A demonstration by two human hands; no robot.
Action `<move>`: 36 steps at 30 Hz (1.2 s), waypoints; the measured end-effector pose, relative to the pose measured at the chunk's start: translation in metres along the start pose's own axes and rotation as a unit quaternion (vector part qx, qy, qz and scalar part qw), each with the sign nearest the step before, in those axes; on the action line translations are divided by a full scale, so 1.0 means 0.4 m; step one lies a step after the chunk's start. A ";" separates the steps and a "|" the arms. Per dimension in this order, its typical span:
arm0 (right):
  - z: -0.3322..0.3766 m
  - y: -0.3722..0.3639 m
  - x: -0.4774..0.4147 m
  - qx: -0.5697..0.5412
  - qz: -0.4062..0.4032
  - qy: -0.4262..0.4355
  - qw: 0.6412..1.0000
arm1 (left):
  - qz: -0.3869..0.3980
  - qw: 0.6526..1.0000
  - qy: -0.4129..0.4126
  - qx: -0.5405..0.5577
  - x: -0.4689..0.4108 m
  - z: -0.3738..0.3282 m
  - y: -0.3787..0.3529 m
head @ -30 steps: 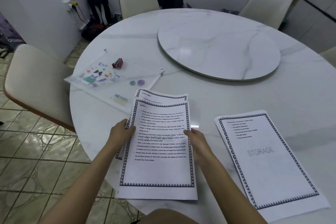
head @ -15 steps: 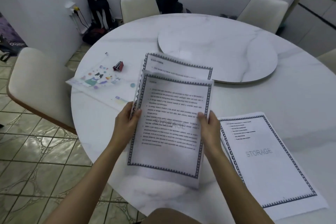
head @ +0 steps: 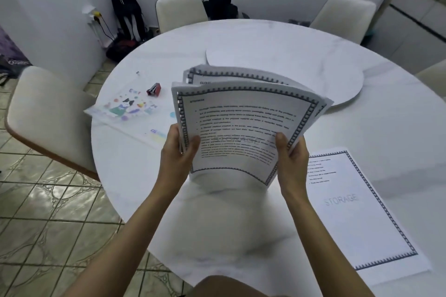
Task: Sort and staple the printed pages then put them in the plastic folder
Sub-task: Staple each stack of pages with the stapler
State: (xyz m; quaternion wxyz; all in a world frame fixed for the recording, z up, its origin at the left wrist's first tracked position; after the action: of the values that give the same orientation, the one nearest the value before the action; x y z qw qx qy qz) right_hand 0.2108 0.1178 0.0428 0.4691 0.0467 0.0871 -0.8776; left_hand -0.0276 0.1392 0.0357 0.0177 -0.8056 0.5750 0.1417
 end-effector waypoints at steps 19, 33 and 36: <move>-0.045 0.020 -0.009 0.040 -0.024 -0.010 0.999 | -0.006 1.000 0.013 -0.014 0.021 0.035 -0.056; -0.036 0.034 -0.012 0.039 -0.029 0.009 0.999 | -0.006 0.999 0.014 0.038 0.001 0.007 -0.026; -0.032 0.032 -0.009 0.032 -0.033 0.017 0.999 | -0.023 0.999 -0.002 0.035 0.000 -0.014 -0.028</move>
State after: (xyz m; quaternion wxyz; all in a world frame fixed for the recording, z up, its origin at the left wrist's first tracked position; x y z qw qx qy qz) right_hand 0.2236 0.1164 0.0293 0.4371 0.0735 0.0680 -0.8938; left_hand -0.0161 0.1417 0.0396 0.0504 -0.8175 0.5605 0.1224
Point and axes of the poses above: each hand's wrist, its own x-axis away from the middle knuckle, its own y-axis out of the back of the hand, z = x × y, the point moved 7 cm from there along -x, towards the middle knuckle, and after that the axes turned 11 degrees about -z, right-handed, at the moved point
